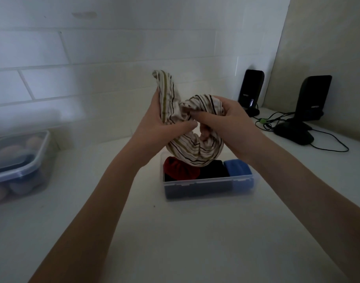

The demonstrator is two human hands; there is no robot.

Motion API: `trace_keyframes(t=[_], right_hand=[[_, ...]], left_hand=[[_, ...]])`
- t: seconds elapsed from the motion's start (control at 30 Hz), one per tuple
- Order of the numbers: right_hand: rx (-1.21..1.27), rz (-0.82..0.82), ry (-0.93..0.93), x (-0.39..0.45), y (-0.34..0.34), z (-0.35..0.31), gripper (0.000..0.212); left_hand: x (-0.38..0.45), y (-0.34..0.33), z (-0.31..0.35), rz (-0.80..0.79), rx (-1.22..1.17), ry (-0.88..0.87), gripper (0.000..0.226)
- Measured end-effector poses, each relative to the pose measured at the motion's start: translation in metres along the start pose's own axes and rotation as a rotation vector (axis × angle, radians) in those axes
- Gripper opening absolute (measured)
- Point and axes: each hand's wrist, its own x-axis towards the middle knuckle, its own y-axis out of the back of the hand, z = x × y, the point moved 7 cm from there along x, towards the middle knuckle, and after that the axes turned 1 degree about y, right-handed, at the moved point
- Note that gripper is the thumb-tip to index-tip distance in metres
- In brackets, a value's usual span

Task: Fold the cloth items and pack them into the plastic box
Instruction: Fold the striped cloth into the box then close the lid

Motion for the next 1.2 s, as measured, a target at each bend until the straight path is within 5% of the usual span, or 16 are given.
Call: trace_keyframes(t=[0.2,0.37,0.5,0.6,0.8,0.93,1.07,1.2], right_hand=[[0.152,-0.080,0.007,0.000,-0.003,-0.012,0.020],[-0.008,0.124,0.001,0.007,0.018,-0.002,0.022],[0.080,-0.128,-0.264,0.003,0.003,0.016,0.029],[0.267,-0.306,-0.433,-0.010,-0.013,0.016,0.028],[0.604,-0.161,-0.402,-0.003,-0.007,0.015,0.014],[0.663,-0.217,-0.333,-0.002,-0.016,0.015,0.015],[0.581,-0.339,-0.282,-0.006,-0.019,0.008,0.014],[0.415,-0.232,-0.247,-0.003,-0.014,0.015,0.015]], left_hand=[[0.002,0.006,-0.001,0.076,-0.155,0.030,0.090],[-0.005,-0.015,-0.002,-0.197,-0.351,0.083,0.069],[-0.013,-0.031,0.002,-0.439,-0.413,0.082,0.037],[-0.010,-0.026,-0.002,-0.373,-0.386,0.114,0.038],[0.002,-0.015,-0.013,-0.169,-0.365,0.132,0.063],[0.003,-0.013,-0.010,-0.110,-0.384,0.123,0.049],[0.003,-0.015,-0.018,-0.097,-0.792,0.269,0.017],[0.004,-0.013,-0.028,-0.105,-1.078,0.355,0.011]])
